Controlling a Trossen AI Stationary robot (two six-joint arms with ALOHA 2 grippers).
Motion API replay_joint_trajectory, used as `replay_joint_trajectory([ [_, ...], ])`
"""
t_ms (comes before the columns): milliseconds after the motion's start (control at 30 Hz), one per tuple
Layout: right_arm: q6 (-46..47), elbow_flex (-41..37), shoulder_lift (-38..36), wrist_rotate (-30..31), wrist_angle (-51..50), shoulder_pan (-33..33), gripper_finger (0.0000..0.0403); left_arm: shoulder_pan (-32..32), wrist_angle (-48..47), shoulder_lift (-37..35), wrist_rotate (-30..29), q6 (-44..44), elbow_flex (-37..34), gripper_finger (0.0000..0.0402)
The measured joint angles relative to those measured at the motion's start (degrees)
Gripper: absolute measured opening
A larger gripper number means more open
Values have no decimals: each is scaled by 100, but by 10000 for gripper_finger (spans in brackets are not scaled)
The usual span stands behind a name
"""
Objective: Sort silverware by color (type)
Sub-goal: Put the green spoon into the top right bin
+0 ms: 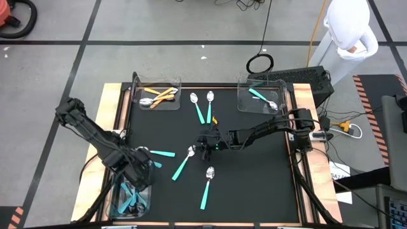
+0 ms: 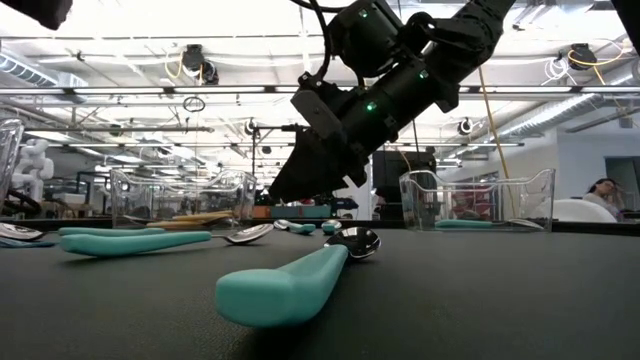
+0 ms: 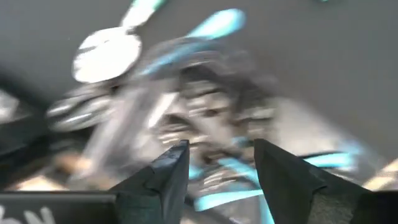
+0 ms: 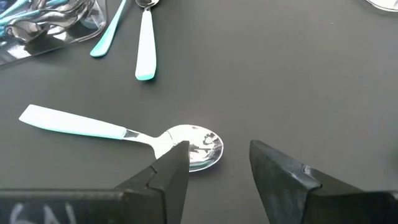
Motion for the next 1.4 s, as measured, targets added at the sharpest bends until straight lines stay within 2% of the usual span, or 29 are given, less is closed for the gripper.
replay_joint_trajectory([
  [167, -50, 0, 2, -1, 9, 0, 164, 162, -1668, -9, -366, 19, 319, 189],
  [367, -96, 0, 2, 21, 13, -9, 164, 673, -1596, -184, -1733, 749, 406, 189],
  [433, -96, 0, 4, 155, 28, -12, 164, 1068, -1737, -175, -1823, 819, 363, 189],
  [600, -165, 0, 4, 301, 63, -25, 164, 2219, -1707, -200, -1424, 1868, -57, 189],
  [800, -243, 0, 4, 300, 59, -28, 164, 3710, -1687, -203, -546, 3551, -781, 189],
  [967, -230, 0, 4, 300, 59, -24, 164, 4677, -1246, -203, 311, 4506, -1415, 189],
  [1133, -176, 0, 4, 305, 53, 53, 164, 5093, -994, -153, 412, 4704, -1399, 187],
  [1400, -268, 0, 6, 303, 19, 85, 164, 5198, -950, 70, 145, 4848, -1397, 187],
])
